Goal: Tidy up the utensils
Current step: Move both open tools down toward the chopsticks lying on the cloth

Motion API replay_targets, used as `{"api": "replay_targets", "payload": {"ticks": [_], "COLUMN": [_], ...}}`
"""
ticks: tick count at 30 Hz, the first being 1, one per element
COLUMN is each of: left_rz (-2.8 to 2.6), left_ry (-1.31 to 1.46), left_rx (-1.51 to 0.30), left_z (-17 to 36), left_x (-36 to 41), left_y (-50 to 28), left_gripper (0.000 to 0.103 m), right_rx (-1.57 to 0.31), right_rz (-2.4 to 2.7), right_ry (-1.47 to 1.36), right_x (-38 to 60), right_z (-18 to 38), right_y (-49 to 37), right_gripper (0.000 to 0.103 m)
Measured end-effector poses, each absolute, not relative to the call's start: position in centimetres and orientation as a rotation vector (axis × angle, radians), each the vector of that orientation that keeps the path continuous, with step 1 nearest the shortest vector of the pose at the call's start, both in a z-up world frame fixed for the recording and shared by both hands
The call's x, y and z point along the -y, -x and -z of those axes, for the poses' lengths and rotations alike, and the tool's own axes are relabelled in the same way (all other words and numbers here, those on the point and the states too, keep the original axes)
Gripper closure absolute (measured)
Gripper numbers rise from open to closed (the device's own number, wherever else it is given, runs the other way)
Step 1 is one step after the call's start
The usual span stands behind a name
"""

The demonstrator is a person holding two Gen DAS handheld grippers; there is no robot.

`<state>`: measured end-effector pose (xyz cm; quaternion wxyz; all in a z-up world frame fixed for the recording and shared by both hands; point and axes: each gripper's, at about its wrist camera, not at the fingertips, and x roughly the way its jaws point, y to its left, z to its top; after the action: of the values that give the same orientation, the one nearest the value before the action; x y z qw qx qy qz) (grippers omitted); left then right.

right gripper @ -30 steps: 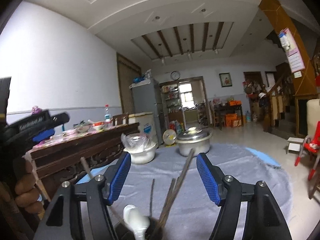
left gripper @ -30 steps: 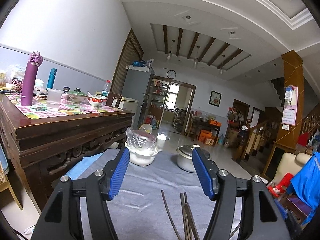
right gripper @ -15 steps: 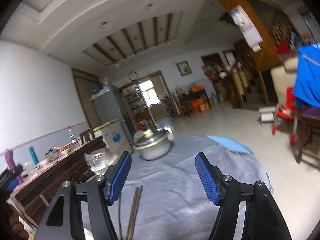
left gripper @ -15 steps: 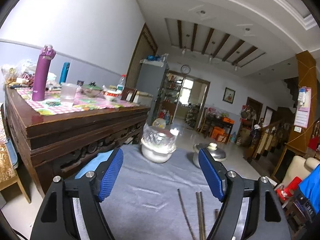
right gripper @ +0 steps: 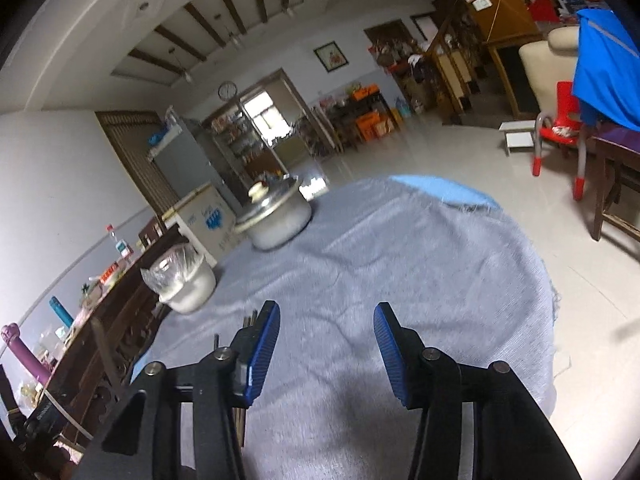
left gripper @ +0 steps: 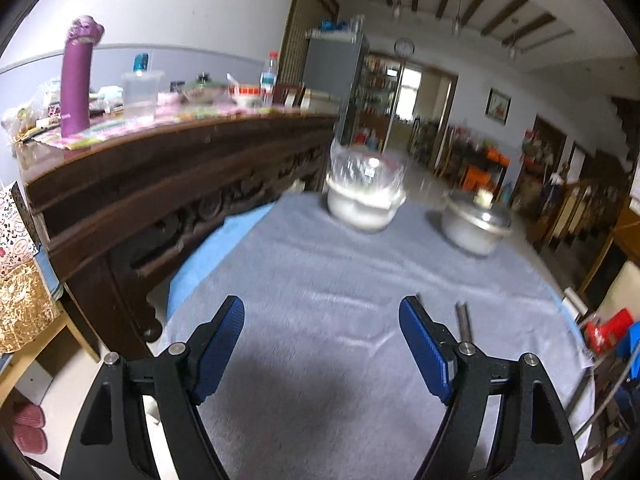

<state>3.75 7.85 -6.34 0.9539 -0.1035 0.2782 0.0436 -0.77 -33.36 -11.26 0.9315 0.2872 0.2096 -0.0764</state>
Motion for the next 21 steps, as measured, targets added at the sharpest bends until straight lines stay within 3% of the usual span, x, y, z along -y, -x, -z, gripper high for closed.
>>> {"api": "replay_targets", "payload": {"ticks": [21], "left_rz": [-0.099], "left_ry": [0.144], "left_rx": [-0.796], "left_z": [11.3], "left_x": [-7.1], "left_y": [-9.6], "left_gripper": [0.023], "right_rx": [-0.631], "right_rz": [0.04], "right_ry": [-0.551], "right_x": [31.5], "right_z": [14.0], "right_y": [-6.5], "right_gripper": [0.051]}}
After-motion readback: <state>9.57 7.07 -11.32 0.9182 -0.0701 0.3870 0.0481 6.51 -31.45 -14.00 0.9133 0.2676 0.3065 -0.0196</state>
